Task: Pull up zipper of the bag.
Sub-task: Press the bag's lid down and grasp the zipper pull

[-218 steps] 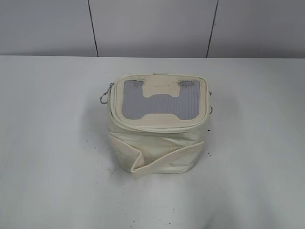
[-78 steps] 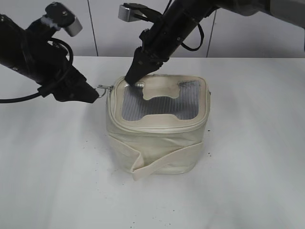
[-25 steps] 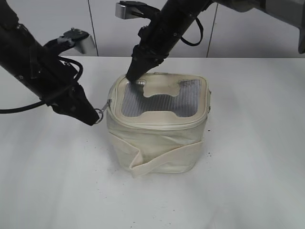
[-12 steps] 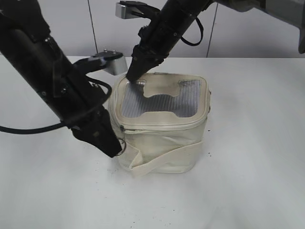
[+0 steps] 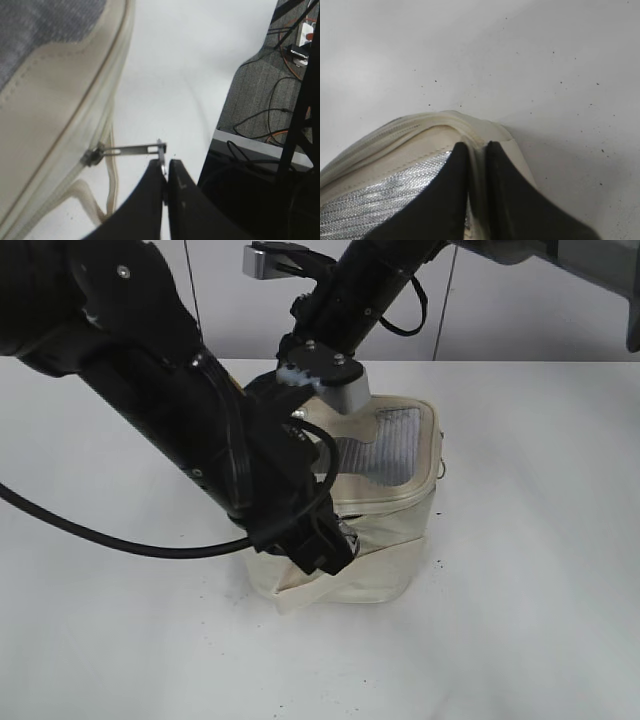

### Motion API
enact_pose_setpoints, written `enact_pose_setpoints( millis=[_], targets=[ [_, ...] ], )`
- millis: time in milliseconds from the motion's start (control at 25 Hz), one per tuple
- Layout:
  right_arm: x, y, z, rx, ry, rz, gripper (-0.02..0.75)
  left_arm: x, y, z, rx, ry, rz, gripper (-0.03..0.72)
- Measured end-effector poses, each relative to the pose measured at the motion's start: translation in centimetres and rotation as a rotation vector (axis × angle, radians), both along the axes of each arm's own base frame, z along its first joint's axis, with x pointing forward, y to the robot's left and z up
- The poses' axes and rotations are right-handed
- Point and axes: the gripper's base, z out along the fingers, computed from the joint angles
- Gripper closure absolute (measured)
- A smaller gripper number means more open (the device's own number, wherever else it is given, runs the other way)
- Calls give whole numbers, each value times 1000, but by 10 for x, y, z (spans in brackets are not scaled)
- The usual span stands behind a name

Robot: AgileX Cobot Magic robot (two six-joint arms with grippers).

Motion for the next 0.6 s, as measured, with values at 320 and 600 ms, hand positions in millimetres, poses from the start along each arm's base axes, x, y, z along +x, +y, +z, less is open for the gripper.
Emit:
enact_pose_setpoints(
  millis=[320,600],
  targets=[
    [0,0,0,-1,16,-25,657,-1,-3,1,-12,-7,8,691],
    [2,-1,2,-12,47,-97,435,-6,-2,7,-10,28,49,526]
  ],
)
